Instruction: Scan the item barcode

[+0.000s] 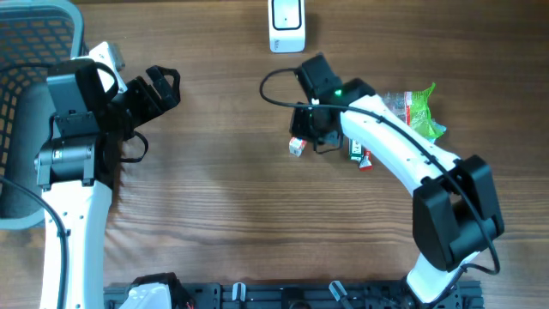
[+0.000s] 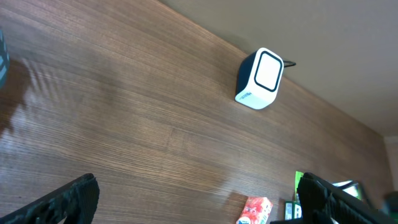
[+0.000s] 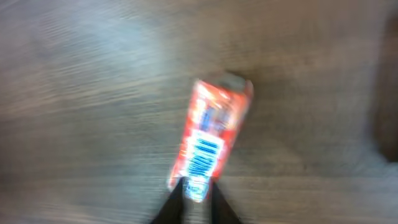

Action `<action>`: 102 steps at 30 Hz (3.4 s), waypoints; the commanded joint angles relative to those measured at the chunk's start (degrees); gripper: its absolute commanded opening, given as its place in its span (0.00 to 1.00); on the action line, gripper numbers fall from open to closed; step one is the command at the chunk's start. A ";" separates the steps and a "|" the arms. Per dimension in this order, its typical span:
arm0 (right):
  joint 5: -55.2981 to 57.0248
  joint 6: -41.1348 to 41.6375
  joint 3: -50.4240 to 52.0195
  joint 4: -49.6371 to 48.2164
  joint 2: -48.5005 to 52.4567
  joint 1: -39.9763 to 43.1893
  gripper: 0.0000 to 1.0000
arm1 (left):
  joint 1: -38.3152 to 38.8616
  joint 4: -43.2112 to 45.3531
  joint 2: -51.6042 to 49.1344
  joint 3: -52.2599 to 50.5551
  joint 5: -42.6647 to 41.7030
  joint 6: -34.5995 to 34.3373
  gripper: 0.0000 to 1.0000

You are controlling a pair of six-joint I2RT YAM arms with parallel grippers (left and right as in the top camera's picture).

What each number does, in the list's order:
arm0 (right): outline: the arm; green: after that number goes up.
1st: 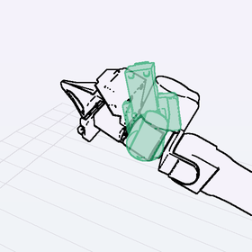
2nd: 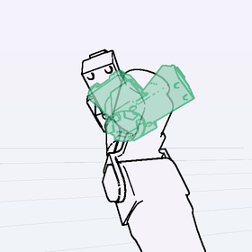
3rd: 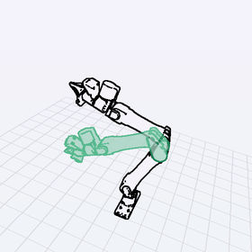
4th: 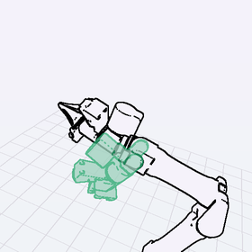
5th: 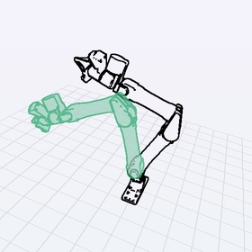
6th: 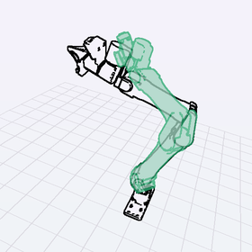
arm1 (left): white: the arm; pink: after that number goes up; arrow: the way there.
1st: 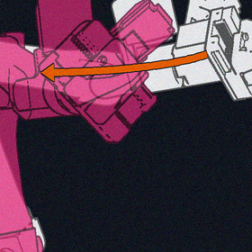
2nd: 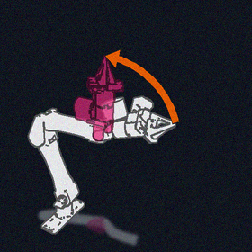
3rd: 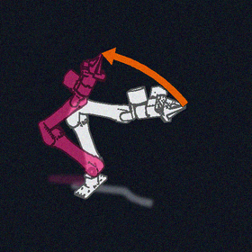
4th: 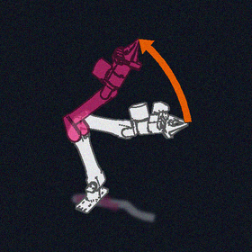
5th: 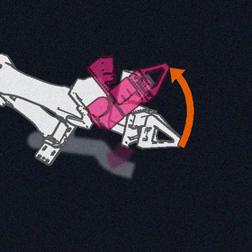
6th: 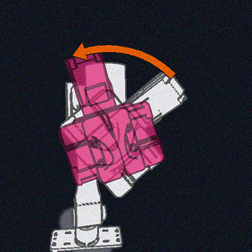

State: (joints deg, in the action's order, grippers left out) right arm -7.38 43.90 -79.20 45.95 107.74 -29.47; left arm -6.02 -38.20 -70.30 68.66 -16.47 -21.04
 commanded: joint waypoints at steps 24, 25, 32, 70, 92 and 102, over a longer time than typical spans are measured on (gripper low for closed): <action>2.10 -7.63 3.08 -12.15 -4.72 -0.94 0.04 | -0.26 0.17 -0.20 0.00 -0.85 1.16 1.00; 3.06 -7.06 3.08 -11.52 -5.84 -0.50 0.04 | -0.26 0.17 -0.20 0.00 -0.85 1.16 1.00; 10.14 6.88 3.65 -1.42 -8.13 0.66 0.04 | -0.26 0.17 -0.20 0.00 -0.85 1.16 1.00; -0.37 -1.86 8.46 -16.76 -2.47 -0.15 0.57 | -0.26 0.17 -0.20 0.00 -0.85 1.16 1.00; -0.63 4.76 8.46 -23.19 6.40 -1.64 0.31 | -0.26 0.17 -0.20 0.00 -0.85 1.16 1.00; -1.73 6.01 8.46 -23.21 7.80 -1.64 0.25 | -0.26 0.17 -0.20 0.00 -0.85 1.16 1.00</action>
State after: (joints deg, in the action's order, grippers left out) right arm -7.97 49.25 -70.63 22.59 113.38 -31.09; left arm -6.02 -38.20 -70.30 68.66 -16.47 -21.04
